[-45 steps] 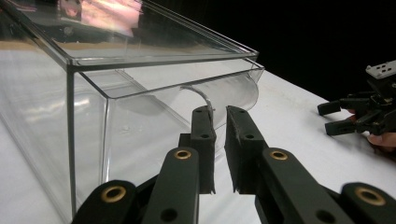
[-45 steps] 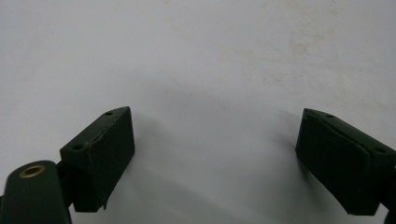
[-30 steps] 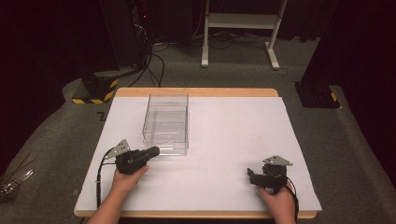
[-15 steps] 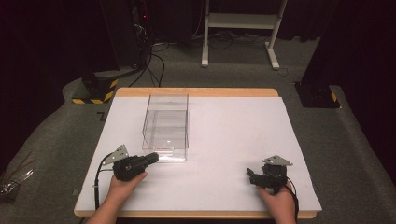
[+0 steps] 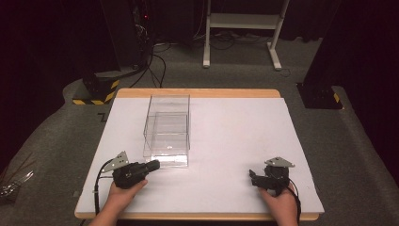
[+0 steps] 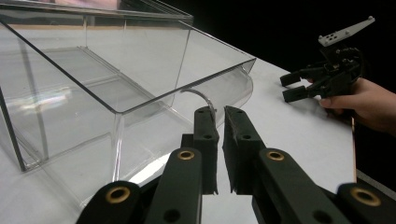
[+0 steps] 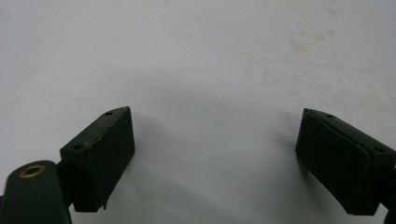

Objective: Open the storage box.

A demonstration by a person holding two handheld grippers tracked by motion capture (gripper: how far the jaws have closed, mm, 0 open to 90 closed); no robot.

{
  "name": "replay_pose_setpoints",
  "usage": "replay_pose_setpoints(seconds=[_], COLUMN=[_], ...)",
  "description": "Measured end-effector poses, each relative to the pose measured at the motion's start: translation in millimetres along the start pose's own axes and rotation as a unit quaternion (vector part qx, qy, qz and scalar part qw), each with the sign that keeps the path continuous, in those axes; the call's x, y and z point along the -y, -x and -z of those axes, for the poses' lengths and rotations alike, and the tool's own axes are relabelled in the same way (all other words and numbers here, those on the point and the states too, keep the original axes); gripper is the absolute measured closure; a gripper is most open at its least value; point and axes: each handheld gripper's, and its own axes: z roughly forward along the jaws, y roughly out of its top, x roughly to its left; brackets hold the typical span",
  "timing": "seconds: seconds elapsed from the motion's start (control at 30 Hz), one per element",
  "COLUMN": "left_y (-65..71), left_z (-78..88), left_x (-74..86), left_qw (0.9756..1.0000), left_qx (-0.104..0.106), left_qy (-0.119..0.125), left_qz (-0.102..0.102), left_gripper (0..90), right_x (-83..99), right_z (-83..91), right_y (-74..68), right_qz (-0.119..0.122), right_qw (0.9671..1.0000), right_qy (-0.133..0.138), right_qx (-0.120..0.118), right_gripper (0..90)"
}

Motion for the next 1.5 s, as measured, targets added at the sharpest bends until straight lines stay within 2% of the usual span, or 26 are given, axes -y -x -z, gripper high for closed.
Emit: replay_pose_setpoints(seconds=[0.47, 0.73, 0.87, 1.1, 1.33, 1.5], left_y=[10.8, 13.1, 14.3, 20.4, 23.4, 25.3], left_z=[8.2, 15.5, 20.0, 26.1, 29.6, 31.8], left_x=[4.9, 12.5, 14.2, 15.2, 15.8, 15.8], left_qw=[0.9998, 0.9998, 0.9997, 0.9992, 0.9990, 0.9987], left_qx=[0.009, 0.017, 0.020, 0.029, 0.034, 0.035], left_qy=[-0.018, -0.006, -0.006, -0.016, -0.022, -0.027], left_qz=[-0.009, -0.005, -0.010, -0.021, -0.019, -0.026], left_gripper=[84.0, 84.1, 84.1, 84.3, 84.4, 84.5], right_x=[0.0, 0.0, 0.0, 0.0, 0.0, 0.0], right_z=[0.0, 0.1, 0.1, 0.1, 0.2, 0.1], right_y=[0.1, -0.2, -0.2, -0.1, -0.2, -0.2], right_qz=[0.001, 0.000, 0.000, 0.001, 0.001, 0.000], right_qw=[1.0000, 1.0000, 1.0000, 1.0000, 1.0000, 1.0000], right_qy=[0.000, 0.000, 0.000, 0.000, 0.000, 0.000], right_qx=[0.000, 0.000, 0.000, 0.001, 0.001, 0.000], right_gripper=[11.8, 11.8, 11.8, 11.9, 12.0, 11.9])
